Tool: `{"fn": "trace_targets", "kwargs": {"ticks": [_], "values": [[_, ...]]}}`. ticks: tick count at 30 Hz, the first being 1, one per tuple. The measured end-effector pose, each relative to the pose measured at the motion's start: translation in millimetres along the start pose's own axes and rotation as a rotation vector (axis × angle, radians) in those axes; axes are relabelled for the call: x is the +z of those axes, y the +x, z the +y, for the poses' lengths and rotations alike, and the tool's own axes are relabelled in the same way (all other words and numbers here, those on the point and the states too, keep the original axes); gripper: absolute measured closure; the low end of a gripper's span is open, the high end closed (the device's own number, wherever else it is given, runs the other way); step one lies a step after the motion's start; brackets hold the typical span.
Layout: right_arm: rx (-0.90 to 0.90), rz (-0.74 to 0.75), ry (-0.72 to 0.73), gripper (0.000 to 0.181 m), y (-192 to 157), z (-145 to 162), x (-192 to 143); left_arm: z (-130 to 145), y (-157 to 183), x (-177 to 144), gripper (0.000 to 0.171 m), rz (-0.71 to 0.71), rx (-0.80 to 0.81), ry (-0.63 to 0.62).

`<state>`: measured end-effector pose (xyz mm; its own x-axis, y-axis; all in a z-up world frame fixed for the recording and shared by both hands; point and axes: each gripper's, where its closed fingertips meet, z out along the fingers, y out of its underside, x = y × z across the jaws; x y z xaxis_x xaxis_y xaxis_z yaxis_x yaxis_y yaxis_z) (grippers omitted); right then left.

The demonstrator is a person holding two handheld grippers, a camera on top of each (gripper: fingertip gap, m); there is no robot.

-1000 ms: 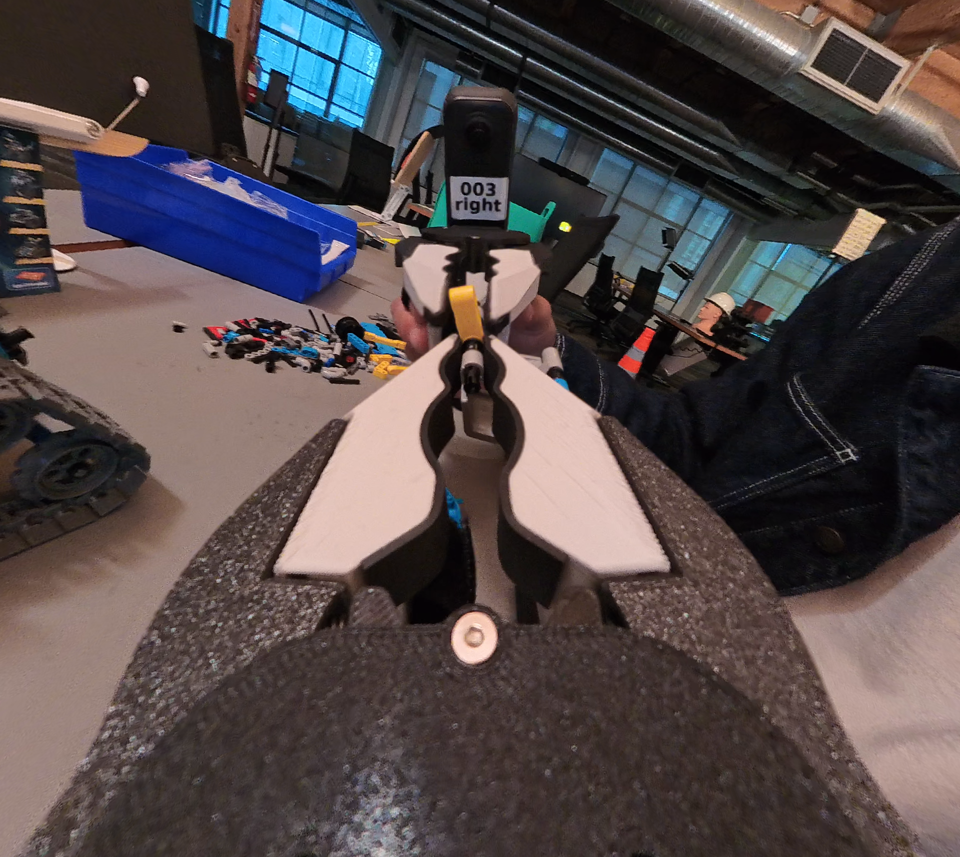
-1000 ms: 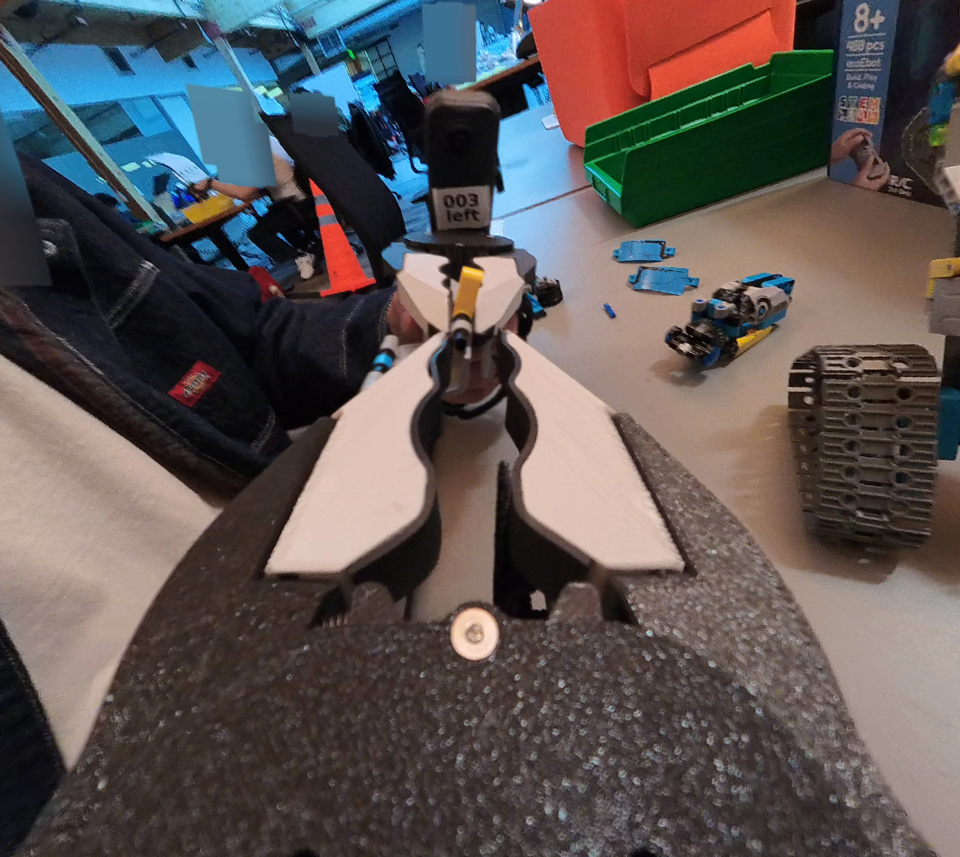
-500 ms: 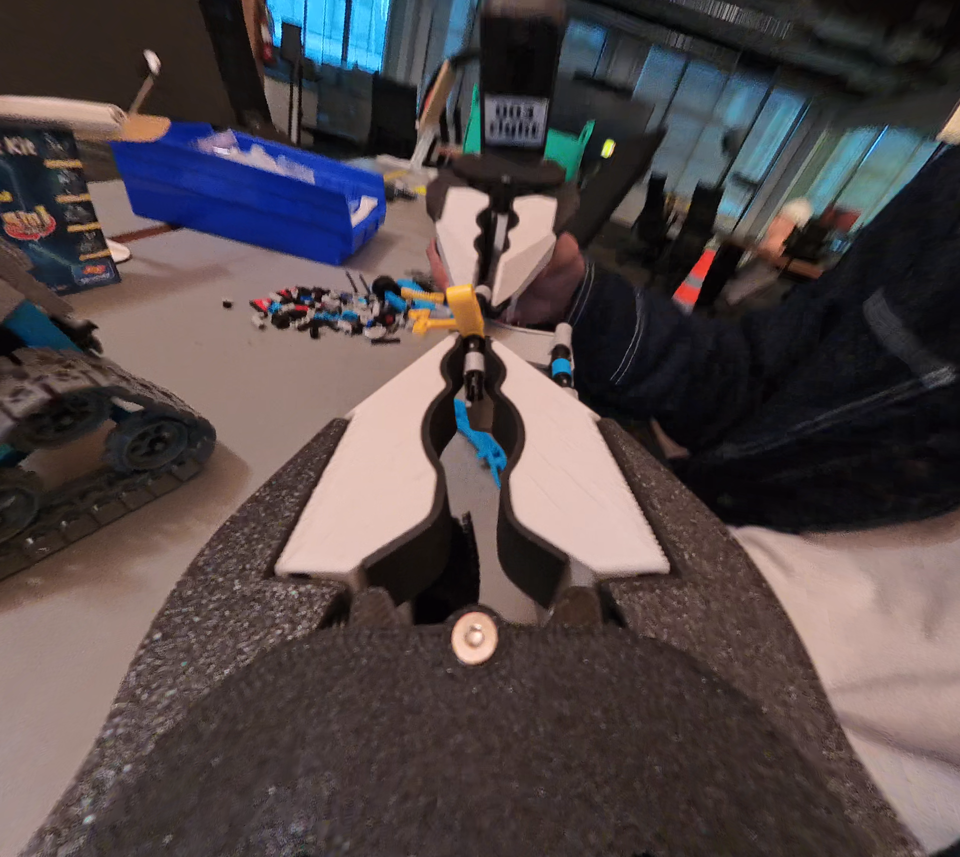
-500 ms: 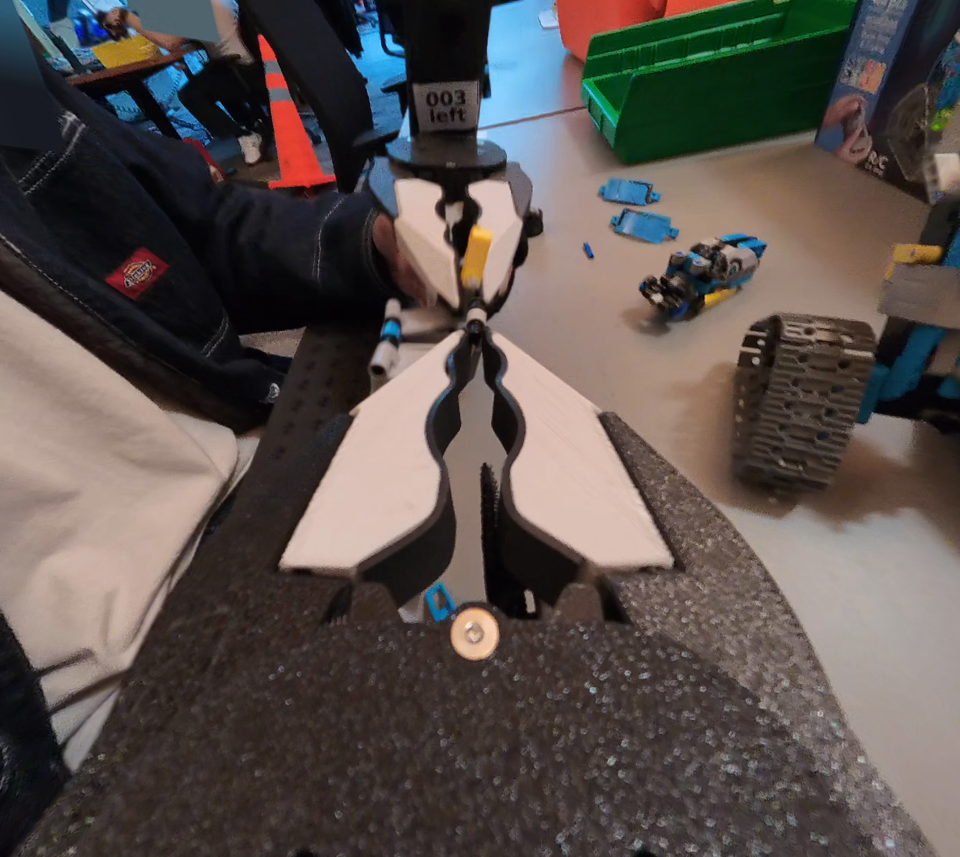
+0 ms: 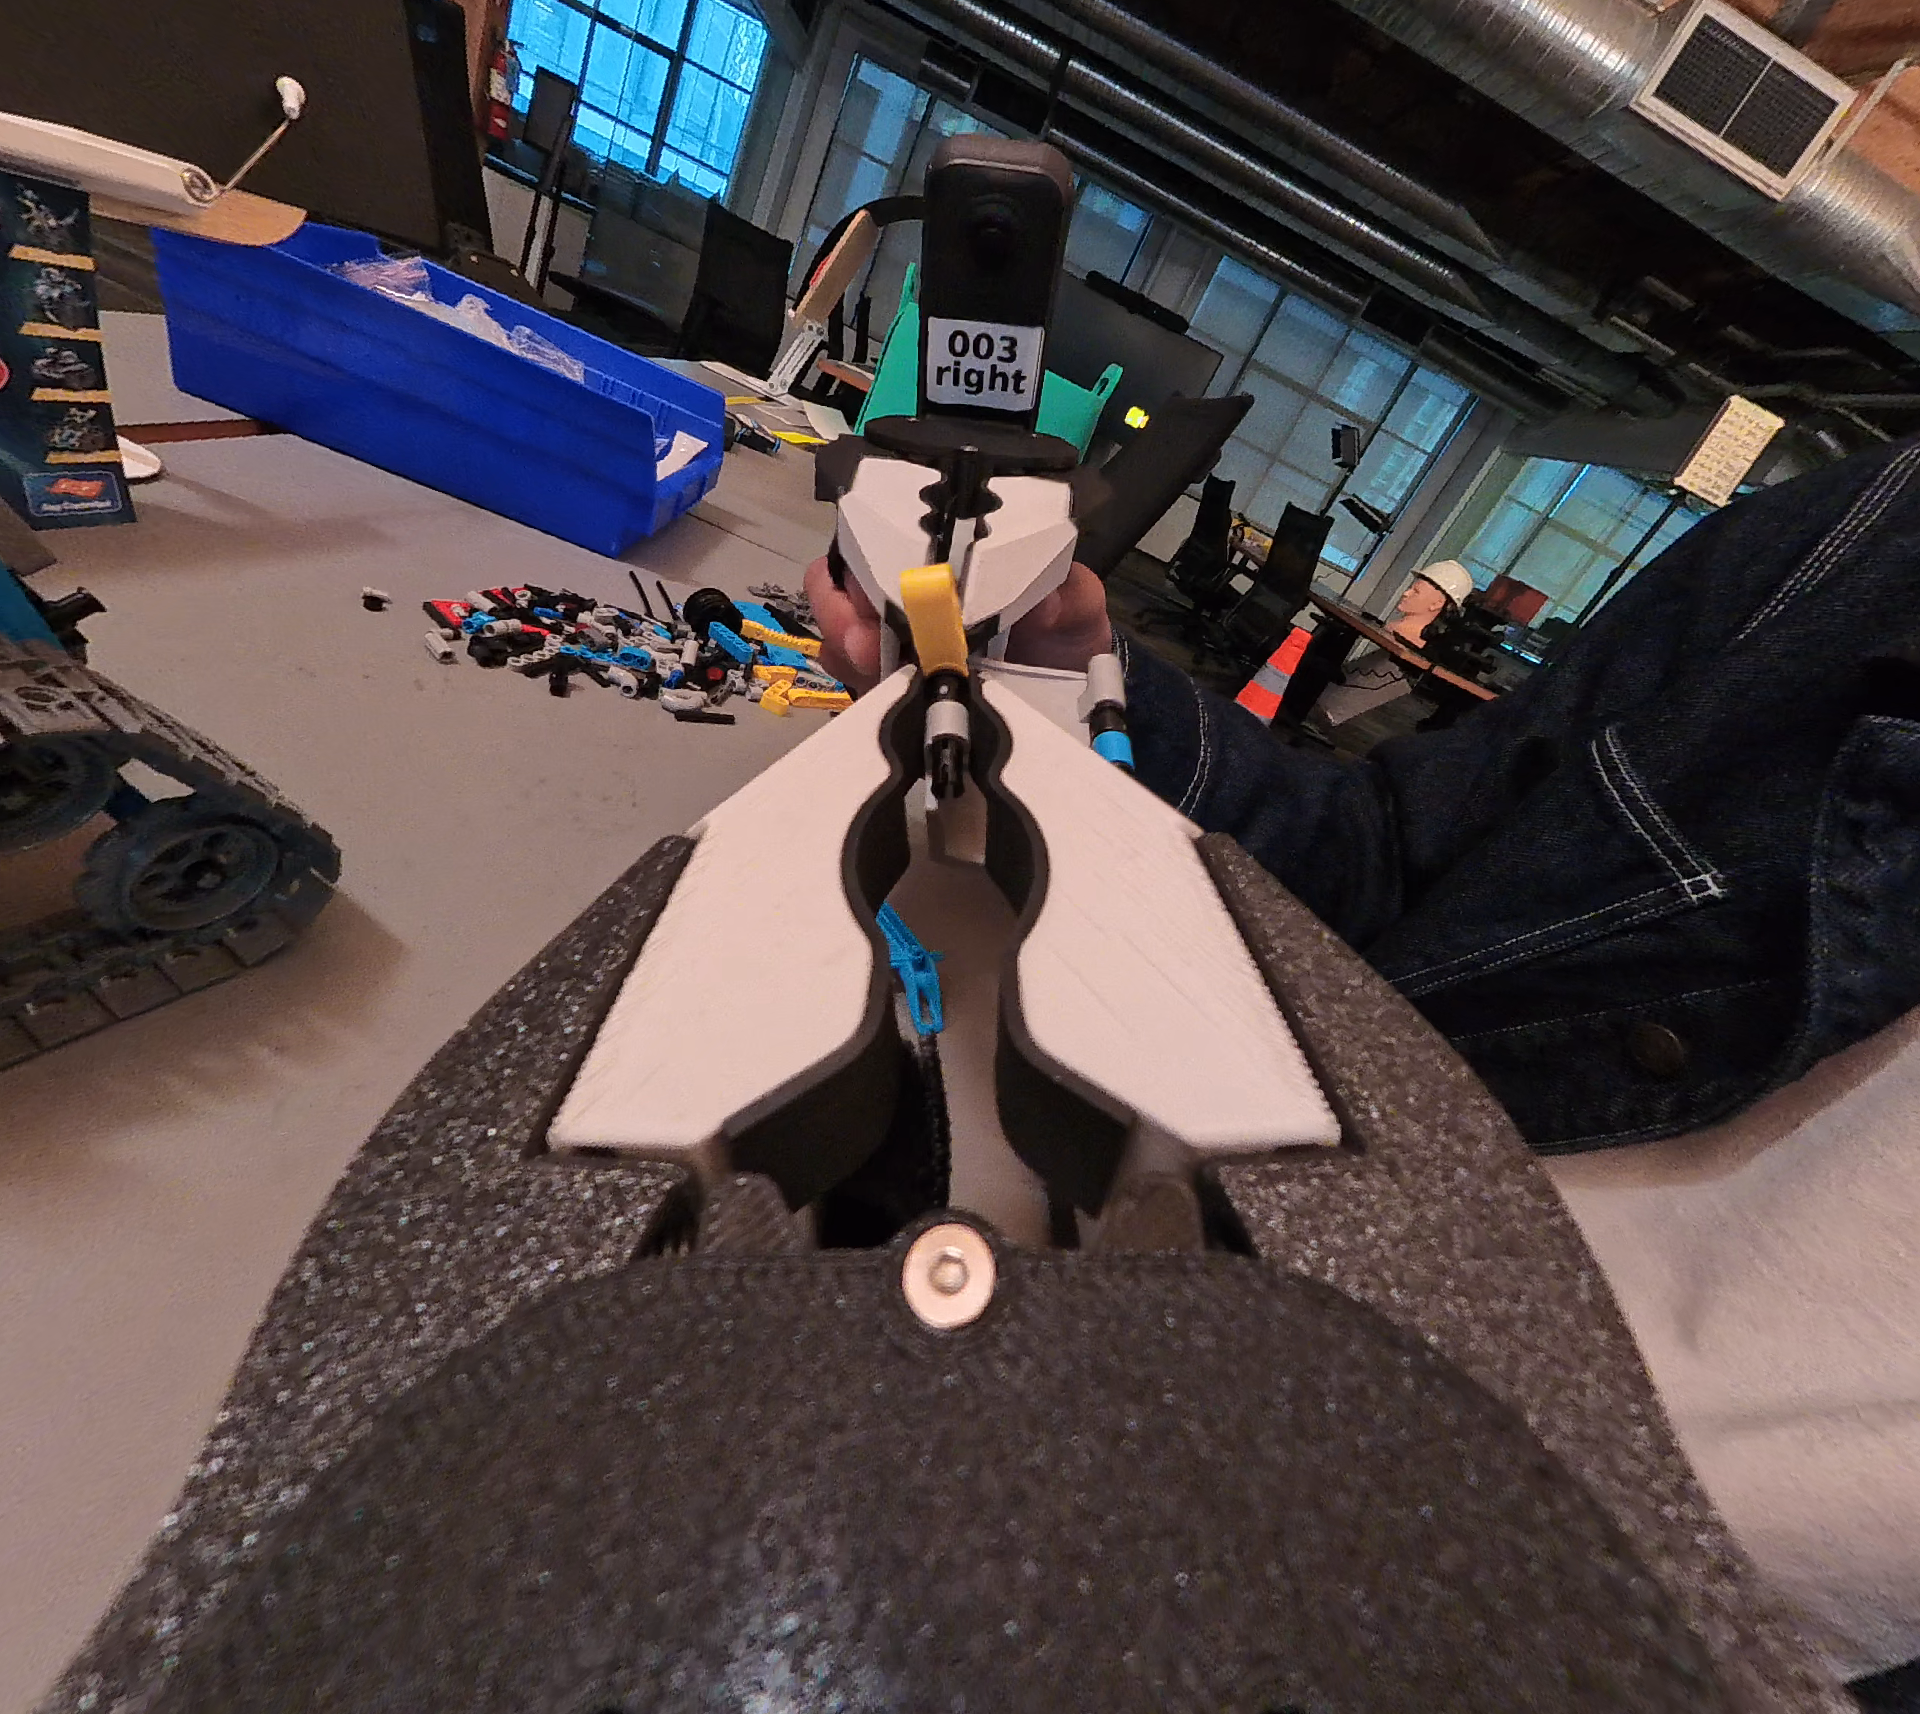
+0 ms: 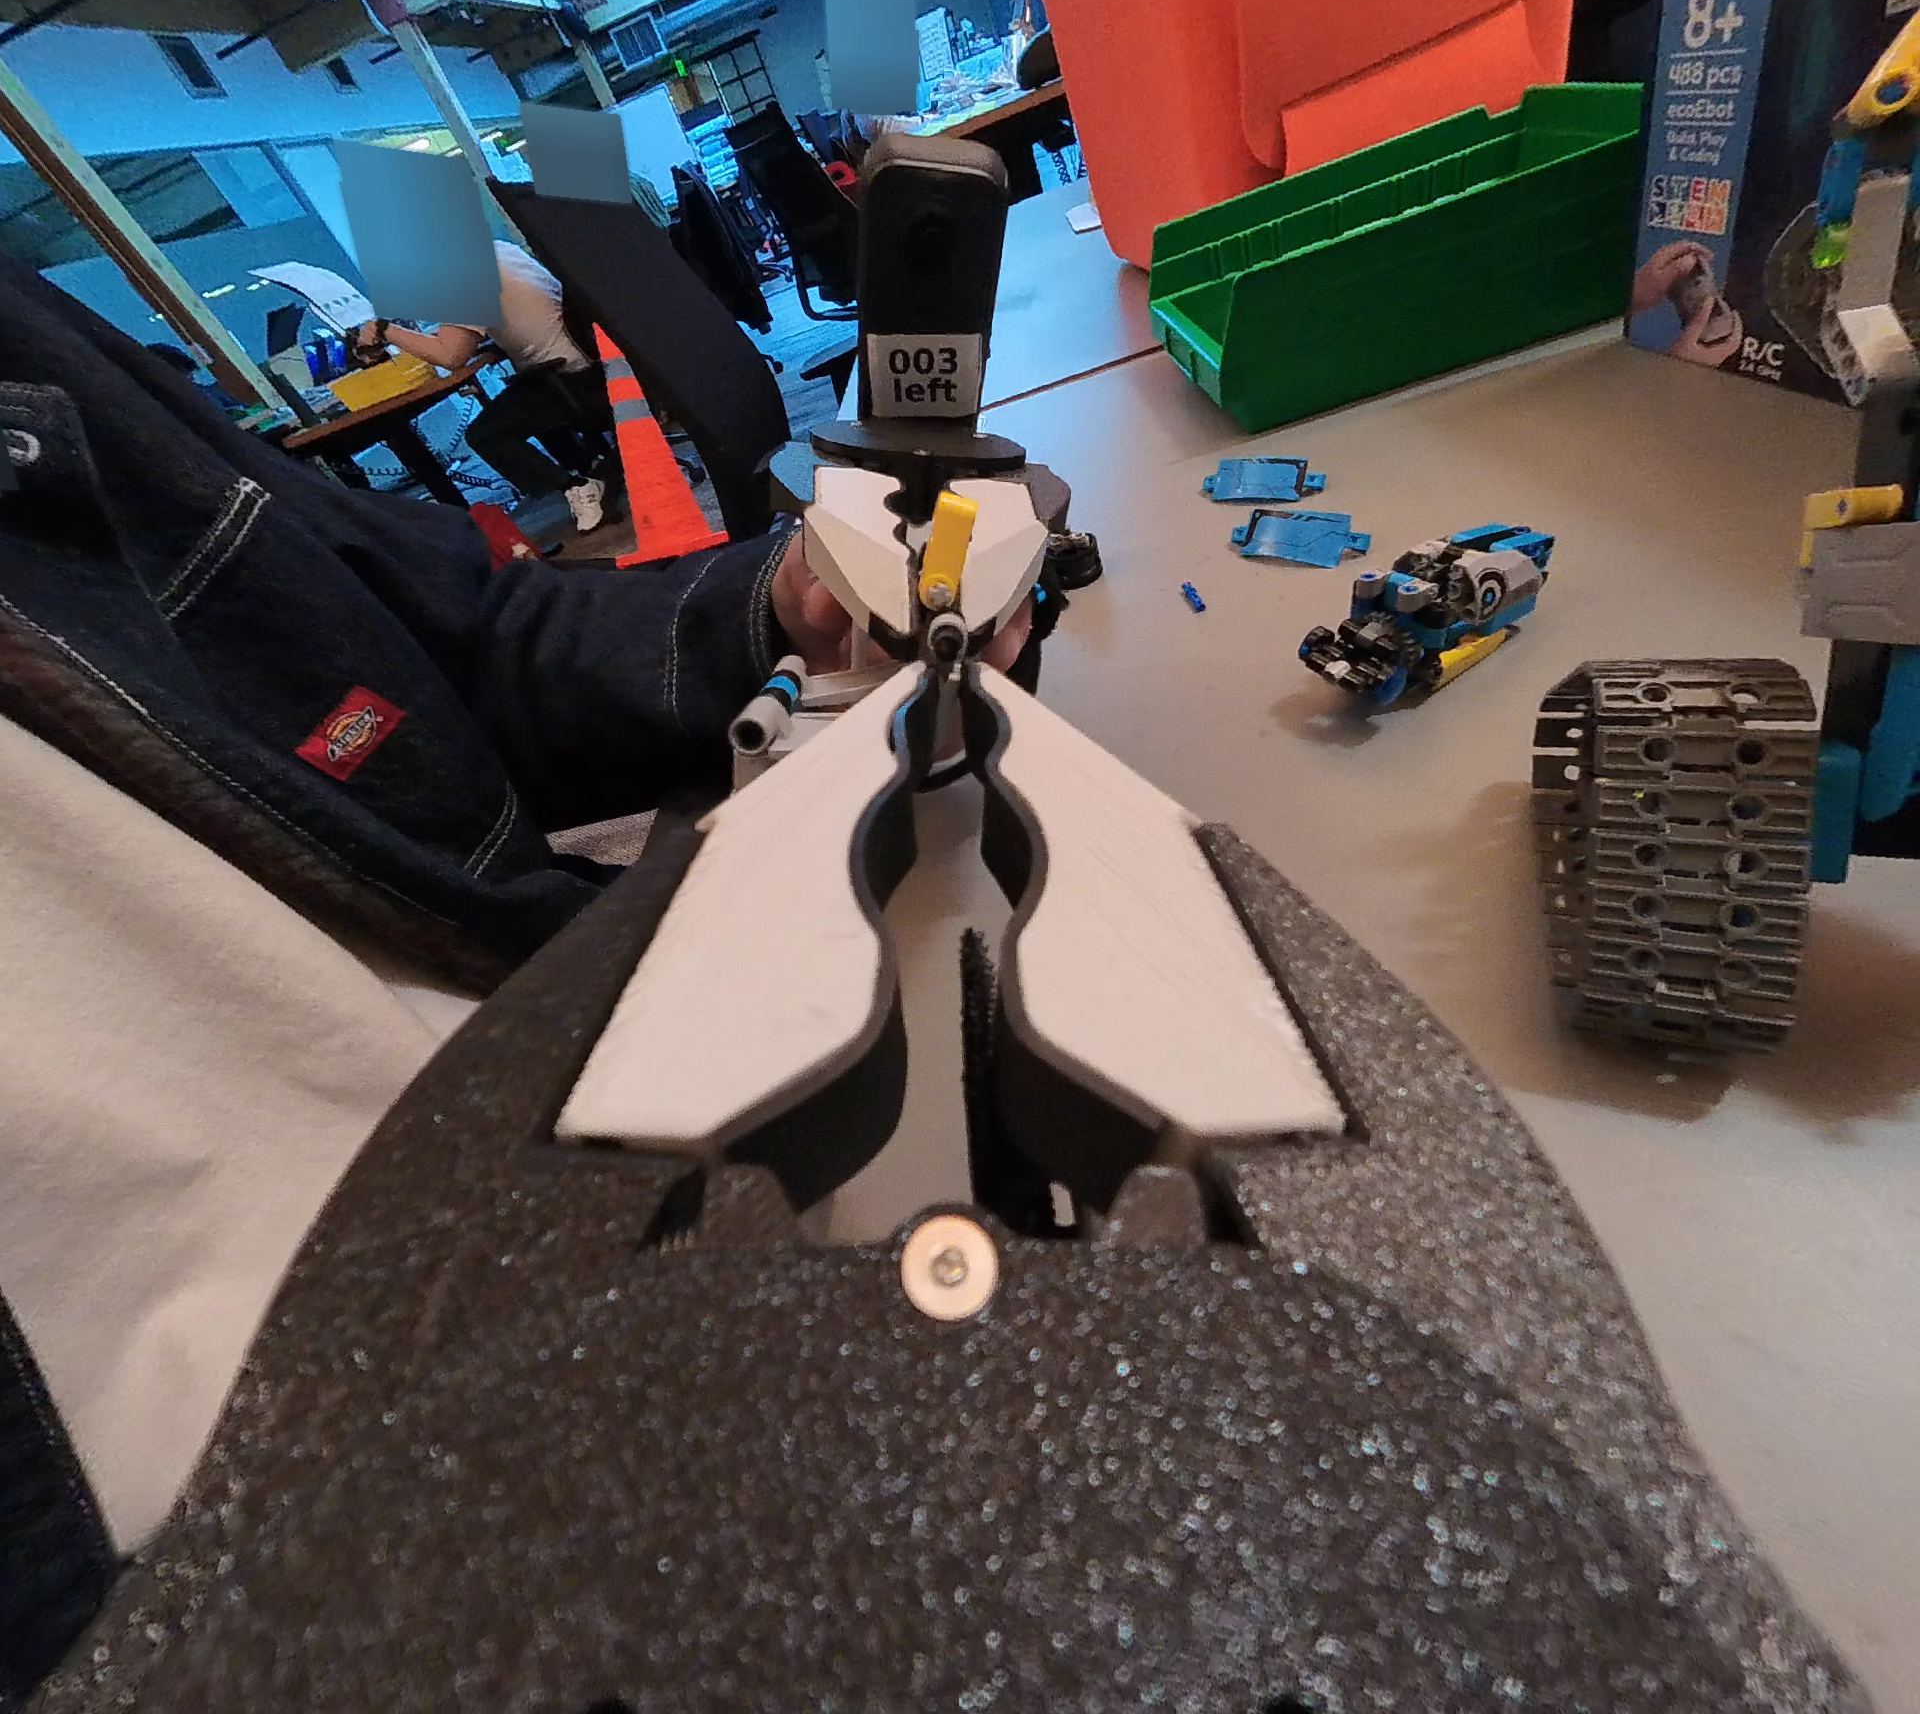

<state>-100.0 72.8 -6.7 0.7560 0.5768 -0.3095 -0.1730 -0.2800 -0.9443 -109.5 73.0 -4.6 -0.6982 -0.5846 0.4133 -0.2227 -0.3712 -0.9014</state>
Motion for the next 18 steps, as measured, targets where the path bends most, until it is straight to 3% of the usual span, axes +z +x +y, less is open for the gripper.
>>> {"fn": "trace_targets", "kwargs": {"ticks": [5, 8, 18], "values": [[0.032, -0.017, -0.001, 0.172, -0.3, 2.9, 4.4, -1.0, 0.5, -0.7, 0.167, 0.007, -0.008, 0.007], [0.008, -0.010, 0.001, 0.180, -0.8, 2.8, 6.4, -0.8, 0.1, -0.6, 0.166, 0.004, -0.002, 0.005], [0.049, -0.038, 0.018, 0.180, -0.2, 2.4, 4.8, -3.8, -0.7, -1.1, 0.166, -0.010, 0.012, 0.018]]}}
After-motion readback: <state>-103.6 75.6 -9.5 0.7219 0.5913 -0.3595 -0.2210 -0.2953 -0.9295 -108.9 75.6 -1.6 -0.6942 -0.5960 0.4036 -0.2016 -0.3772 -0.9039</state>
